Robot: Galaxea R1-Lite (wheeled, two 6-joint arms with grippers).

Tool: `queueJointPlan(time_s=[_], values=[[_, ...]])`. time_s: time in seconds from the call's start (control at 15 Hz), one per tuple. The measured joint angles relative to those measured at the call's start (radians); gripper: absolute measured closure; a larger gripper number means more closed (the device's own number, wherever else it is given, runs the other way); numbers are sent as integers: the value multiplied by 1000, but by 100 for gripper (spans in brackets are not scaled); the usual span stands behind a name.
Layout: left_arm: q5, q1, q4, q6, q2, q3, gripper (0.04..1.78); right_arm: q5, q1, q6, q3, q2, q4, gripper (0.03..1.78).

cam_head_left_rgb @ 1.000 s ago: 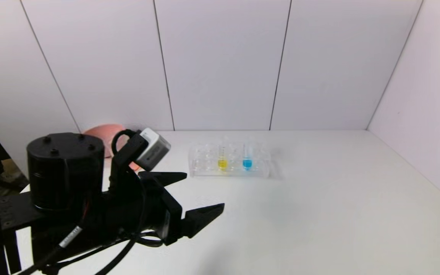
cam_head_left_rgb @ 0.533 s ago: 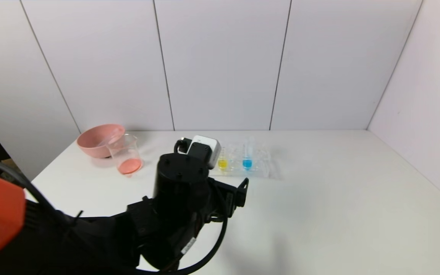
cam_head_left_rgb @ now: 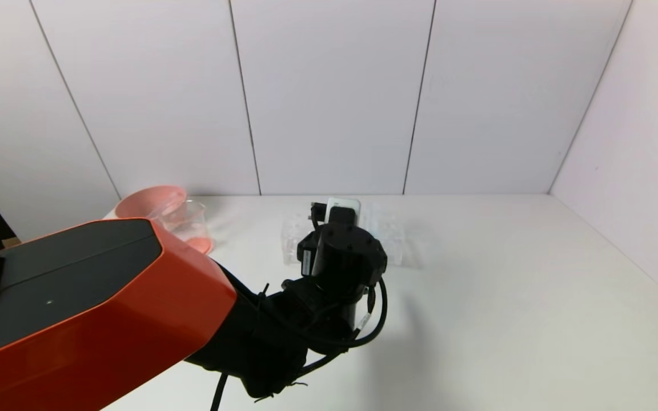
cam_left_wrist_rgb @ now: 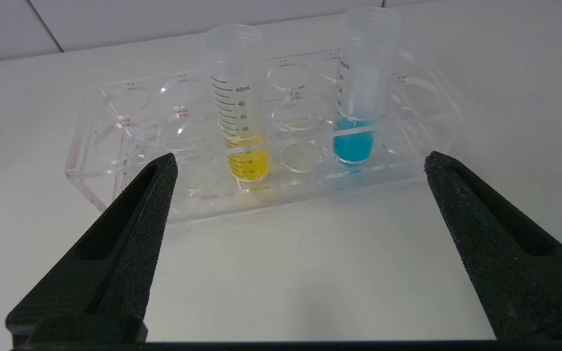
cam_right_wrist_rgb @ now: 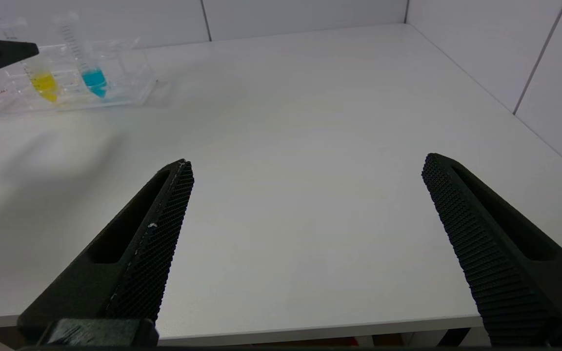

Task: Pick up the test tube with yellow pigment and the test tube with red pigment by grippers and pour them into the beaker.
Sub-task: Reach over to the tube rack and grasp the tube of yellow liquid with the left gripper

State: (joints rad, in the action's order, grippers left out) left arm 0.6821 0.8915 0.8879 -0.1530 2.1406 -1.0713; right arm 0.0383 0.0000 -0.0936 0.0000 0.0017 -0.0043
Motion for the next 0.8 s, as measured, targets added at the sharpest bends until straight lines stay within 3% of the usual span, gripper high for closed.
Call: queueJointPlan(time_s=[0.8], values=[[-10, -116, -16, 40, 157, -239, 6, 0, 0, 0, 0, 0, 0, 10]])
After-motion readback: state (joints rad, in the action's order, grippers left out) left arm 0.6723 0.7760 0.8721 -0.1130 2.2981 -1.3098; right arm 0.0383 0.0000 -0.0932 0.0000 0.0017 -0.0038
